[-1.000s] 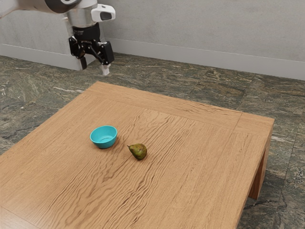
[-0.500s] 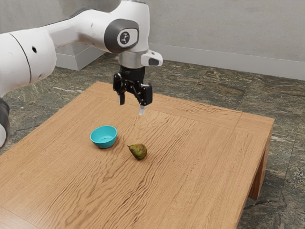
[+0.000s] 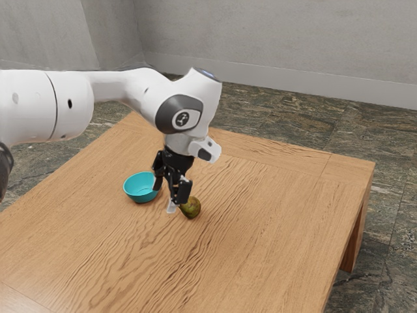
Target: Place the pear in the bowl.
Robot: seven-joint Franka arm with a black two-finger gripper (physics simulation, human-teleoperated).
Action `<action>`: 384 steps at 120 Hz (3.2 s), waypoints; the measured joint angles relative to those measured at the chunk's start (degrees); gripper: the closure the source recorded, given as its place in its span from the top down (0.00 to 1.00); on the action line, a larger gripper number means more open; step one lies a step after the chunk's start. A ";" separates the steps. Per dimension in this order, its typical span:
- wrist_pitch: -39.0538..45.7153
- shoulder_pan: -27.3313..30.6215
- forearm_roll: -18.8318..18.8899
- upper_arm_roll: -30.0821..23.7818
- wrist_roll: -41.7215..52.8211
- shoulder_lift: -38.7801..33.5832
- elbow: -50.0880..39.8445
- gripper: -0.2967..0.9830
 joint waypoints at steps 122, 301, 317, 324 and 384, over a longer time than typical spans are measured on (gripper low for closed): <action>13.86 3.57 -3.04 3.07 17.90 19.38 12.92 0.77; 13.45 3.32 -4.47 4.06 15.15 22.98 17.36 0.37; 12.53 3.85 -3.14 4.10 14.79 20.43 17.38 0.29; 12.11 4.59 -2.33 4.36 14.62 19.21 17.35 0.25; 9.81 14.97 2.77 4.57 14.13 13.61 15.21 0.18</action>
